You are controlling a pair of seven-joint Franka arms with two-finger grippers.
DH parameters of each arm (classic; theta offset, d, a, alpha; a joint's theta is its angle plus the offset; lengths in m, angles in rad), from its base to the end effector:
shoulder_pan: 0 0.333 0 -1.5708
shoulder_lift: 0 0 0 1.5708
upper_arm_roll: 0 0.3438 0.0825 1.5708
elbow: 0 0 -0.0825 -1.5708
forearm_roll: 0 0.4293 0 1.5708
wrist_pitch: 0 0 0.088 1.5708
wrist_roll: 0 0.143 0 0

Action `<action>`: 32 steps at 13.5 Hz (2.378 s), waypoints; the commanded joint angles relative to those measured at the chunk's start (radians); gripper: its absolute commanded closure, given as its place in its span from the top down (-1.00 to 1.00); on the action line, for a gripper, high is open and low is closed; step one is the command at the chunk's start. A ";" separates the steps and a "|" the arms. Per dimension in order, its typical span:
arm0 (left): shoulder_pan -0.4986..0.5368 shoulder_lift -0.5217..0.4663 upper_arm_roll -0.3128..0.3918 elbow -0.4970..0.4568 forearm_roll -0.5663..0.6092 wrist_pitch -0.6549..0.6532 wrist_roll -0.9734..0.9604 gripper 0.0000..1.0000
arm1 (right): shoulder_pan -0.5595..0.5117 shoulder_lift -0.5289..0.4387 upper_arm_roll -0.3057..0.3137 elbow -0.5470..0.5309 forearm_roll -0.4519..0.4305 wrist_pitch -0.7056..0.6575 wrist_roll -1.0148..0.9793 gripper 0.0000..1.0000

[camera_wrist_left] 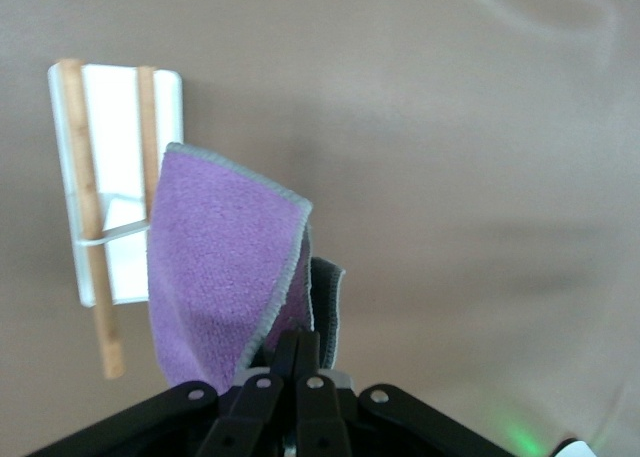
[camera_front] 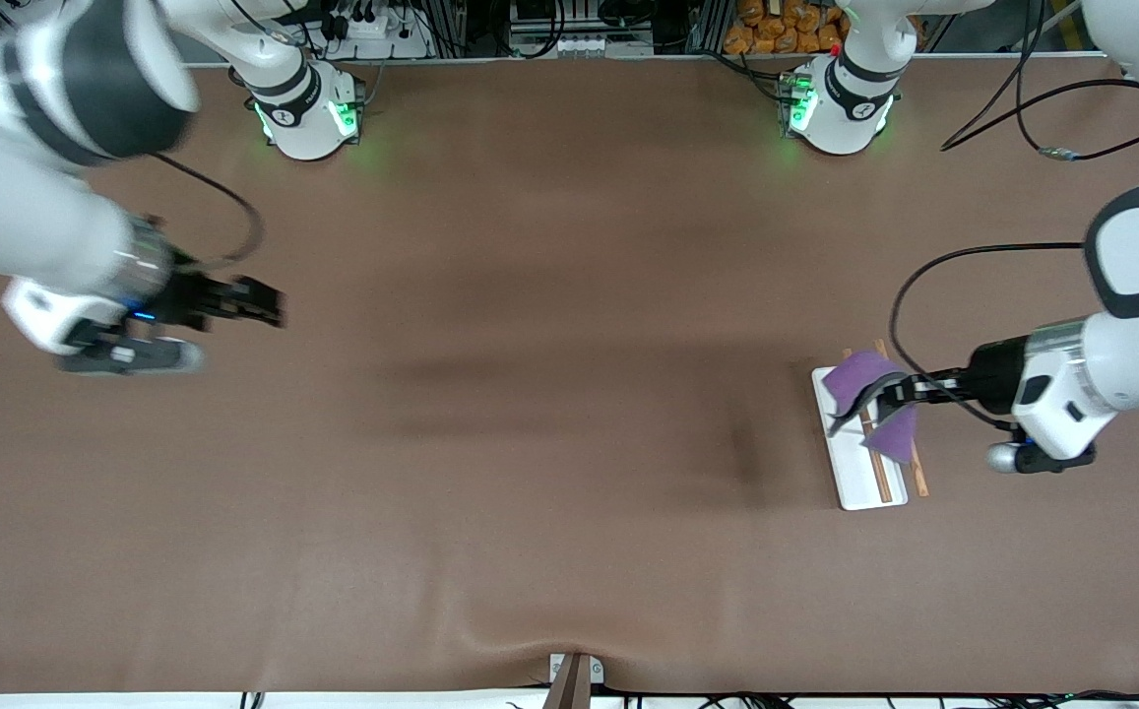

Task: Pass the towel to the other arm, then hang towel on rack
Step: 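Carry the towel to the rack while the right gripper withdraws, then drape the towel over the wooden dowels with the left gripper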

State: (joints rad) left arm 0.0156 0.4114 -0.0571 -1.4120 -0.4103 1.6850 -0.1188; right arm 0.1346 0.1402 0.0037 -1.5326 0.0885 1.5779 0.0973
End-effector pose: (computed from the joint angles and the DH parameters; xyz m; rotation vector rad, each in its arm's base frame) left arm 0.7172 -0.0765 0.4462 2.7092 0.2125 -0.2342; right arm 0.6315 0.1005 0.5501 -3.0598 -0.0553 0.1603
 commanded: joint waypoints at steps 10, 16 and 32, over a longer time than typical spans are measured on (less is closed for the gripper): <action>0.038 0.044 -0.007 -0.007 0.077 -0.045 -0.415 -1.00 | -0.135 -0.208 -0.030 -0.050 -0.124 -0.154 -0.026 1.00; 0.038 0.067 0.010 -0.005 0.146 -0.042 -0.438 -1.00 | -0.133 -0.188 -0.027 -0.037 -0.125 -0.137 0.022 1.00; 0.027 0.122 0.008 0.068 0.139 -0.024 -0.430 -1.00 | -0.153 -0.182 -0.031 -0.024 -0.119 -0.131 0.015 1.00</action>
State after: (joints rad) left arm 0.0474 0.5093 -0.0477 -1.3813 -0.2873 1.6632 -0.5364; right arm 0.0019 -0.0393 -0.0385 -1.5628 -0.0338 1.4445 0.1010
